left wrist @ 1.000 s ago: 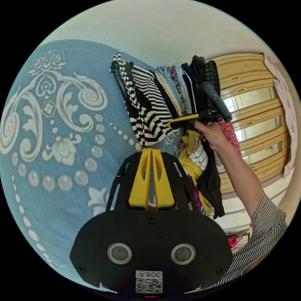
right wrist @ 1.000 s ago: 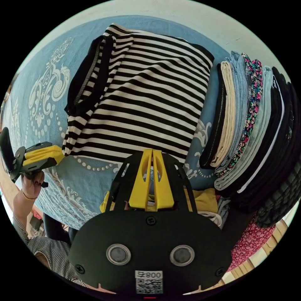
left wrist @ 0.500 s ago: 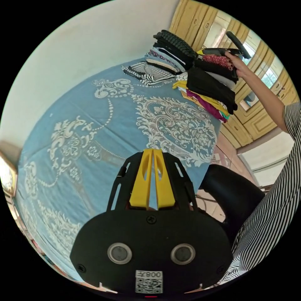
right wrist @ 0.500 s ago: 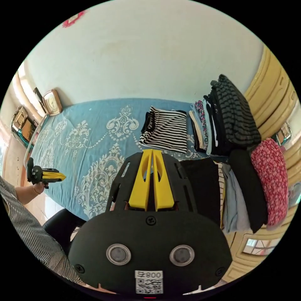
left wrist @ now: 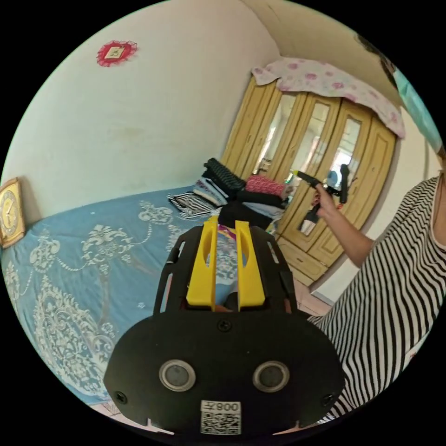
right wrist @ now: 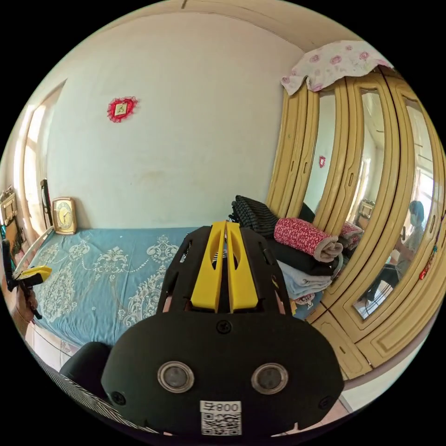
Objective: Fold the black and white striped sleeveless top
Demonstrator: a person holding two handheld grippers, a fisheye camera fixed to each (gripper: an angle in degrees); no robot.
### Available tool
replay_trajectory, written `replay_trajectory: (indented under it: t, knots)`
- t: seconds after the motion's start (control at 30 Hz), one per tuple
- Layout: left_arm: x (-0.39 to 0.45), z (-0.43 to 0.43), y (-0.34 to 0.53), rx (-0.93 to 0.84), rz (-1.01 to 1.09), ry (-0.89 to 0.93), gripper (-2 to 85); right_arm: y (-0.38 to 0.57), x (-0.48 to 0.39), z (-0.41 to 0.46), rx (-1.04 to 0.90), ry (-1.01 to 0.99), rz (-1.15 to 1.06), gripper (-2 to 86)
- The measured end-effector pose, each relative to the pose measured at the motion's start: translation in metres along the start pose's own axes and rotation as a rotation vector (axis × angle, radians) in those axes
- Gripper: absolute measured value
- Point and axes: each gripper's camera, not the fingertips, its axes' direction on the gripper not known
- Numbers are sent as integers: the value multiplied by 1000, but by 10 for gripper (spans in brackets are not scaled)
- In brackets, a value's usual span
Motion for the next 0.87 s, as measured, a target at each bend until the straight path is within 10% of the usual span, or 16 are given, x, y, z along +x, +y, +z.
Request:
replay_trajectory:
  t: [0.27, 0.87]
  knots:
    - [125, -41, 5, 255, 306, -156, 90, -6, 38, 3, -46, -168, 85, 55]
    - [79, 12, 30, -92, 232, -162, 83, -126, 10, 382, -528, -120, -56, 87]
